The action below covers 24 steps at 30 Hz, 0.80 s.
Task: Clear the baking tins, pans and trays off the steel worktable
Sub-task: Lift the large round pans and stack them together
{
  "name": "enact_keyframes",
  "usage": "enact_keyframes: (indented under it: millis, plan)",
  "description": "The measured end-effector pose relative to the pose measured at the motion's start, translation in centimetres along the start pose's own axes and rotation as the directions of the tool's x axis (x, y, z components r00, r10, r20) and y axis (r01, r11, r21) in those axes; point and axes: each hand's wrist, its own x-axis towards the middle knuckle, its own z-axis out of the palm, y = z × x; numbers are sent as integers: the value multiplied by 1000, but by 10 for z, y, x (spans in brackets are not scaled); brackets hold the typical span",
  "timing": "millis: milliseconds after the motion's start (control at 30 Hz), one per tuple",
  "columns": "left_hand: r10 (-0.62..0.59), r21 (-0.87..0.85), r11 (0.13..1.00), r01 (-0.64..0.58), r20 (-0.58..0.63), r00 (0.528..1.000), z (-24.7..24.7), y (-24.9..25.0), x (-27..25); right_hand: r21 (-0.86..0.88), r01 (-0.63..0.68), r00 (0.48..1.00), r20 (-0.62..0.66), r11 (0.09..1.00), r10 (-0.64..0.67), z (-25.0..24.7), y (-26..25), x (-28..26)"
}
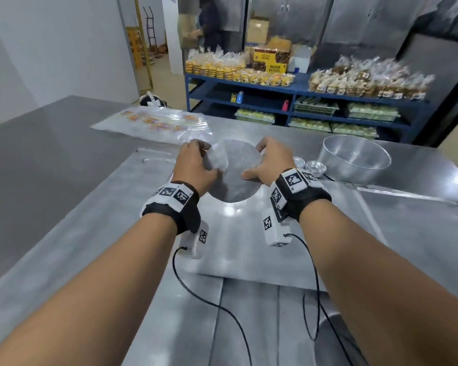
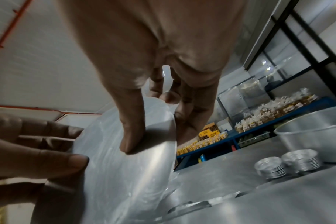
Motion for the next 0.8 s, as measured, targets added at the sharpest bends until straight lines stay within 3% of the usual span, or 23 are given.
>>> enact_keyframes:
  millis: [100,333,567,800]
  plan:
    - [22,-73,997,-19,47,999,22,35,-39,-34,-6,999,-35,999,5,-40,29,-44]
    - [98,-113,991,-70,261,960,60,96,-120,78,-70,993,-90,995,77,-99,103,-141]
    - [111,-42,994,-105,515,850,97,123,-186,185,-183,969,-134,966,209,-116,166,-217]
    - [119,35,981,-190,666,737,121,130,-228,183,-278,958,-13,943,285,-102,199,-272]
